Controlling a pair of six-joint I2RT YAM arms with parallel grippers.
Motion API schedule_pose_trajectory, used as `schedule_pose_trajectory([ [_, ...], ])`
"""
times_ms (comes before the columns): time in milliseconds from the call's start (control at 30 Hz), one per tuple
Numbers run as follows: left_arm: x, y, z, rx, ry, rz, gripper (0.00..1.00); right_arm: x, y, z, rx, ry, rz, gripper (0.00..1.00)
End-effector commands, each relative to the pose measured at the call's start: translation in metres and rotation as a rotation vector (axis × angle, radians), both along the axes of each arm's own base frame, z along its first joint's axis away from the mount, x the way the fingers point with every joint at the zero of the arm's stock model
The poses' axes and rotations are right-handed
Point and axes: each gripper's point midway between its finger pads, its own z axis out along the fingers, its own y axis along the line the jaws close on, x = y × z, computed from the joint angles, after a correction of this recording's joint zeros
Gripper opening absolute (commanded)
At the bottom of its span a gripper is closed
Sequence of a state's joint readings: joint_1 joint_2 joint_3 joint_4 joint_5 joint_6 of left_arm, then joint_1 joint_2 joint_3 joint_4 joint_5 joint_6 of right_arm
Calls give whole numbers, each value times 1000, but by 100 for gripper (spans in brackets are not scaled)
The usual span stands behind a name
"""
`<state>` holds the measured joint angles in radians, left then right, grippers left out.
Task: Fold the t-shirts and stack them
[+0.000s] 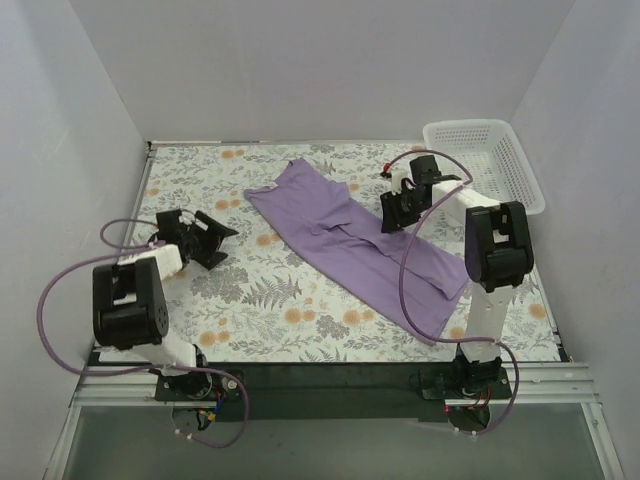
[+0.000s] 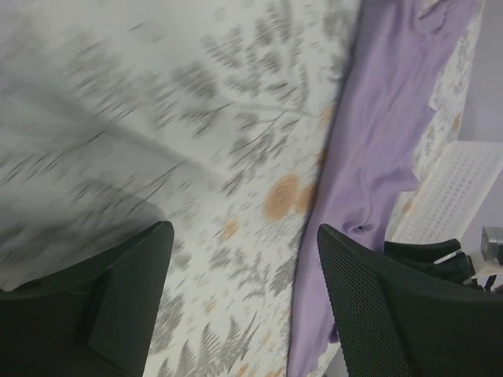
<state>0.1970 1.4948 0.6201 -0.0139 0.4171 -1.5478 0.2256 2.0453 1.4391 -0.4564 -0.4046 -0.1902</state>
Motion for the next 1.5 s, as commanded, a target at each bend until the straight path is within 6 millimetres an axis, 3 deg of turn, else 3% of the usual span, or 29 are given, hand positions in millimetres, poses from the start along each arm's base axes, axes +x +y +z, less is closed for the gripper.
schedule_pose_trajectory([
  [0,54,-31,11,-2,-90,-140,72,-16,-1,38,-17,-137,130,53],
  [33,63,-37,9,-7,-89,-161,71,-20,-2,44,-23,-174,186,62],
  [67,69,-42,4,-4,-74,-172,70,-31,-1,44,-12,-169,217,64],
  [100,85,-45,9,2,-79,-174,70,-35,-2,59,-6,-210,234,67],
  [133,87,-55,-12,1,-24,-195,69,-40,-1,63,1,-225,258,69],
  [233,103,-57,-42,11,83,-171,59,-60,1,78,41,-278,332,70],
  [267,104,-69,-49,18,115,-189,54,-68,2,77,47,-288,359,70],
  [300,107,-64,-65,61,176,-153,52,-71,1,88,53,-328,361,70],
  [400,109,-53,-83,129,234,-118,48,-82,3,99,74,-397,393,70],
  [433,115,-52,-82,142,222,-124,46,-84,3,102,76,-414,396,70],
  [567,126,-54,-84,158,206,-176,21,-89,3,108,96,-443,406,70],
  [600,127,-54,-86,162,209,-190,8,-90,3,109,103,-444,408,70],
  [667,134,-49,-81,200,194,-198,0,-90,0,106,102,-442,405,70],
  [800,148,-24,-67,280,177,-182,0,-96,1,109,124,-455,431,69],
  [867,155,2,-64,300,180,-168,0,-103,4,108,149,-458,466,69],
  [1033,189,41,-55,327,184,-148,0,-114,10,107,178,-454,531,69],
  [1100,202,34,-40,270,113,-214,12,-125,22,109,184,-472,592,69],
  [1167,205,25,-25,242,60,-258,35,-135,32,105,132,-496,653,71],
  [1233,203,21,12,262,-59,-282,45,-165,60,91,72,-525,818,76],
  [1267,206,23,57,313,-179,-279,49,-168,60,79,-26,-537,844,78],
  [1300,194,32,54,369,-171,-263,50,-191,80,69,-46,-541,946,78],
  [1333,187,35,67,403,-200,-247,51,-200,86,64,-77,-538,976,78],
  [1367,184,42,117,455,-312,-201,60,-198,86,51,-171,-524,971,77],
  [1400,175,51,130,475,-333,-157,69,-215,101,46,-194,-515,1007,76],
  [1433,152,58,113,459,-270,-87,85,-217,108,45,-221,-525,1012,74],
  [1467,138,61,150,460,-345,-34,96,-215,110,36,-280,-523,1003,74],
])
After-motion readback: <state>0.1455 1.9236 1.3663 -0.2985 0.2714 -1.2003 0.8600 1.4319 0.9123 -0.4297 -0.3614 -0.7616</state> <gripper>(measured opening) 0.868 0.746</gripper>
